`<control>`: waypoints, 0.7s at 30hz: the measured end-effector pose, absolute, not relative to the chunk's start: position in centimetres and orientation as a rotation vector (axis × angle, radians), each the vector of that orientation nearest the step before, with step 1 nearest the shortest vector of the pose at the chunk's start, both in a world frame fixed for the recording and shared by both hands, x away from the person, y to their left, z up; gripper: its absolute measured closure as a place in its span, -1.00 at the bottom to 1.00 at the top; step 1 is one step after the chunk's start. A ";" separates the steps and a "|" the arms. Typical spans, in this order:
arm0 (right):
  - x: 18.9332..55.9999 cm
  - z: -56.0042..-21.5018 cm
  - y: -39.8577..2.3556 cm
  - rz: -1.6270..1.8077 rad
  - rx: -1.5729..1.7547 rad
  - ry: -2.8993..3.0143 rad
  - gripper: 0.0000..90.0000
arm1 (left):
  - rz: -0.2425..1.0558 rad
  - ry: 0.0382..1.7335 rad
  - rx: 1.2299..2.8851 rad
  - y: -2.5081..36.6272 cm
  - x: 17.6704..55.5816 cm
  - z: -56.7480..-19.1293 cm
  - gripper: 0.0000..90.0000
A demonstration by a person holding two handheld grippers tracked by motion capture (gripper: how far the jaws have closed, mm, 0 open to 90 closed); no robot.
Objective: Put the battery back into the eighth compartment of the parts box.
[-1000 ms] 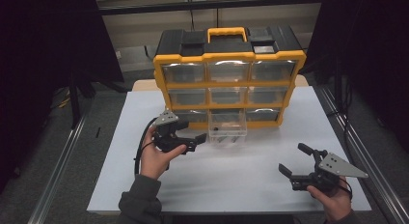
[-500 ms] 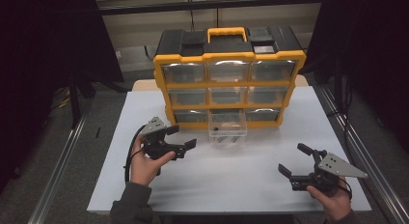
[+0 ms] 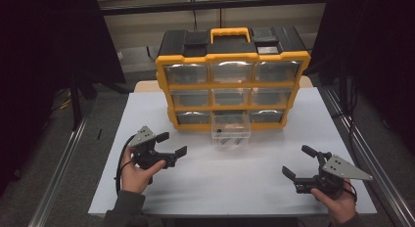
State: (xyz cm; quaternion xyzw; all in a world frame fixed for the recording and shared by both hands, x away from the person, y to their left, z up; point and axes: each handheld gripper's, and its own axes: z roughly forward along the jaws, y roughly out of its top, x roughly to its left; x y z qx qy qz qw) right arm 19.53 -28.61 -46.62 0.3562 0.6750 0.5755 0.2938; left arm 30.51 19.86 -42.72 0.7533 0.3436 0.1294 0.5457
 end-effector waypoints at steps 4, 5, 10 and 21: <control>19.5 -46.6 -28.6 1.534 0.948 1.796 -0.95 | 0.312 0.819 1.788 20.5 30.3 -43.0 -0.83; 19.5 -46.6 -28.6 1.533 0.946 1.797 -0.95 | 0.294 0.802 1.782 20.7 30.3 -43.2 -0.83; 19.5 -46.6 -28.6 1.534 0.947 1.801 -0.95 | 0.300 0.821 1.774 21.8 29.8 -43.9 -0.85; 19.5 -46.6 -28.6 1.534 0.943 1.799 -0.95 | 0.326 0.835 1.759 23.2 29.1 -44.5 -0.90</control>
